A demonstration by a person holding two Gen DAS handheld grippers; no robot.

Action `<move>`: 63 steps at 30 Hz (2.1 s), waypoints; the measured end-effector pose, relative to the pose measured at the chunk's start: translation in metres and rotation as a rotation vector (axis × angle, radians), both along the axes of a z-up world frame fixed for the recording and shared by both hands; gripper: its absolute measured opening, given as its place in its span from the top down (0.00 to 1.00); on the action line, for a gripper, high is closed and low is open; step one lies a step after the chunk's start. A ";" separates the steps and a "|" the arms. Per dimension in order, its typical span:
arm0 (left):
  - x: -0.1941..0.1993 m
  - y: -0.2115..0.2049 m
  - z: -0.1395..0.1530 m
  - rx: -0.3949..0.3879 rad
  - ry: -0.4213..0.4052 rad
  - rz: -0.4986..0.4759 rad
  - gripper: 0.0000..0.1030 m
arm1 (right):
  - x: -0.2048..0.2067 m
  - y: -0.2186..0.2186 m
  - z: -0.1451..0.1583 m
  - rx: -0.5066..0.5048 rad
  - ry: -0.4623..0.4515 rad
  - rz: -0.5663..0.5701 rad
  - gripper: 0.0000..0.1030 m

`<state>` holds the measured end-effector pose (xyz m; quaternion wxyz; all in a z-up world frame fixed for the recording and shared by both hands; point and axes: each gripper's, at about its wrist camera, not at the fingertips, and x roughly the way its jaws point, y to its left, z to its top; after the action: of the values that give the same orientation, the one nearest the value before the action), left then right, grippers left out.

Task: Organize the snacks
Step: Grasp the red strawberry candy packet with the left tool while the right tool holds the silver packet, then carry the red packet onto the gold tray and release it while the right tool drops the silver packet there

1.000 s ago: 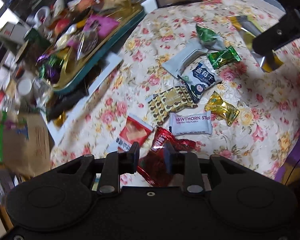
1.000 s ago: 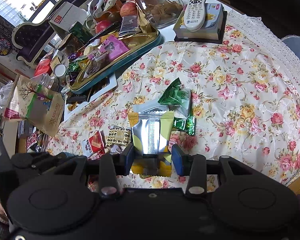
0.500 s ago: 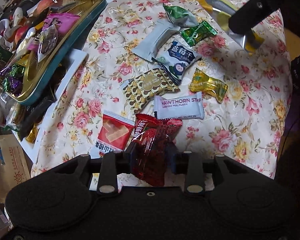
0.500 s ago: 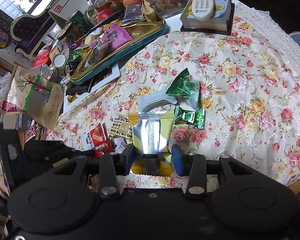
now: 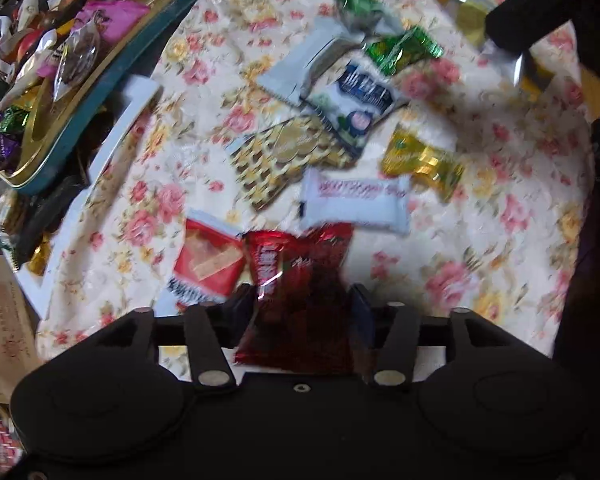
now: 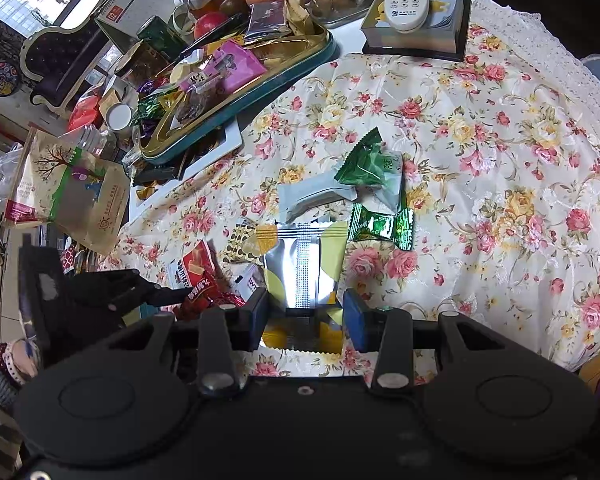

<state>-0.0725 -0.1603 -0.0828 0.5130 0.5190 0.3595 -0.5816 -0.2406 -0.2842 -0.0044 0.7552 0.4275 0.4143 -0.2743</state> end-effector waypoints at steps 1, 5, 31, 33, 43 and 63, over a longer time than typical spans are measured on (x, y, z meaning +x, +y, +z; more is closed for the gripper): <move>-0.001 -0.001 0.000 -0.006 0.018 0.035 0.45 | 0.000 0.000 0.000 0.000 0.001 -0.003 0.58; 0.005 -0.011 0.001 0.024 0.071 0.267 0.49 | 0.000 0.000 0.001 -0.007 0.009 -0.005 0.58; 0.048 0.098 0.113 -0.151 -0.077 1.115 0.51 | 0.033 0.027 0.012 -0.114 0.060 -0.003 0.58; 0.061 0.115 0.114 -0.158 -0.098 1.171 0.51 | 0.046 0.038 0.014 -0.122 0.054 0.026 0.58; 0.118 0.188 0.109 -0.137 -0.045 1.451 0.51 | 0.109 0.101 0.013 -0.144 0.034 0.181 0.58; 0.126 0.220 0.132 -0.260 -0.098 1.485 0.51 | 0.174 0.196 0.022 -0.127 -0.066 0.403 0.58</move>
<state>0.0535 0.0602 0.0495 0.8427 0.1008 0.5200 -0.0969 -0.0665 -0.0883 0.0174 0.8334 0.2964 0.4482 -0.1290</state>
